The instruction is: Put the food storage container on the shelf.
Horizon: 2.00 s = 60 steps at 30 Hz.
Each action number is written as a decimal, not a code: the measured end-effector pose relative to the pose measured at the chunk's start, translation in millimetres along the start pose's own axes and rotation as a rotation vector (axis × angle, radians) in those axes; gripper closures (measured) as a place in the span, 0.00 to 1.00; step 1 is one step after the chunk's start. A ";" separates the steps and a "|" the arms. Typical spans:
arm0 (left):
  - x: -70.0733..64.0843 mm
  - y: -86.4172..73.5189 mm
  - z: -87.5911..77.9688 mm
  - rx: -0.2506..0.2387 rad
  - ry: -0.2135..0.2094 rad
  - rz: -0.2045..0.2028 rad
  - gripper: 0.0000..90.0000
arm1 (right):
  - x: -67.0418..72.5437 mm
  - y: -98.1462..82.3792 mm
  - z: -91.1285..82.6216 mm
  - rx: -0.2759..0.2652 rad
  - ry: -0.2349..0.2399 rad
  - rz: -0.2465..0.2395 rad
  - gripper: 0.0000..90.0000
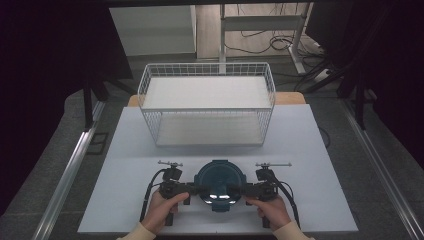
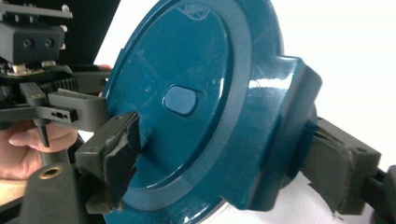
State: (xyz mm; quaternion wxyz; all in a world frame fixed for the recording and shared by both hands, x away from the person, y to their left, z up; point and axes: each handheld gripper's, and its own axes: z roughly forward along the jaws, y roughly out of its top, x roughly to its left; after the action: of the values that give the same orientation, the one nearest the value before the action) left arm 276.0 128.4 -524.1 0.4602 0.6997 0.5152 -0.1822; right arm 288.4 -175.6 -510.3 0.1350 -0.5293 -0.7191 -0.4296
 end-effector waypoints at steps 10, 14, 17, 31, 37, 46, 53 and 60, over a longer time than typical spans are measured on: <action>-6.7 -3.5 -8.2 -0.020 0.000 0.012 0.37 | -0.5 -2.2 -12.3 -0.033 0.022 0.029 0.35; -9.0 -6.4 -12.9 -0.034 -0.020 0.009 0.43 | 2.0 -7.1 -17.8 -0.053 0.026 0.026 0.38; -11.4 -8.0 -15.2 -0.040 -0.024 0.015 0.46 | 3.0 -10.0 -21.1 -0.060 0.031 0.020 0.39; -30.9 -9.2 -34.6 -0.098 -0.028 0.103 0.50 | 28.8 -9.9 -36.7 -0.126 0.011 -0.114 0.40; -42.4 -8.5 -45.2 -0.125 -0.028 0.151 0.51 | 37.6 -7.9 -44.7 -0.157 0.026 -0.174 0.40; -51.9 -7.9 -53.4 -0.146 -0.031 0.188 0.52 | 48.1 -6.5 -53.0 -0.178 0.029 -0.218 0.41; -58.2 -3.9 -63.2 -0.165 -0.031 0.216 0.52 | 57.5 -4.3 -58.2 -0.193 0.033 -0.252 0.41; -62.9 -0.1 -72.5 -0.189 -0.032 0.233 0.52 | 67.4 2.6 -62.0 -0.202 0.038 -0.301 0.42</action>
State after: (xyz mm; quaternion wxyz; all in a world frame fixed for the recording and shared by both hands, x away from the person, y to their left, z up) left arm 234.7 153.8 -441.3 0.5504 0.7052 0.4379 -0.0894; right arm 247.4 -179.0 -428.4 0.0291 -0.4184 -0.7407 -0.5248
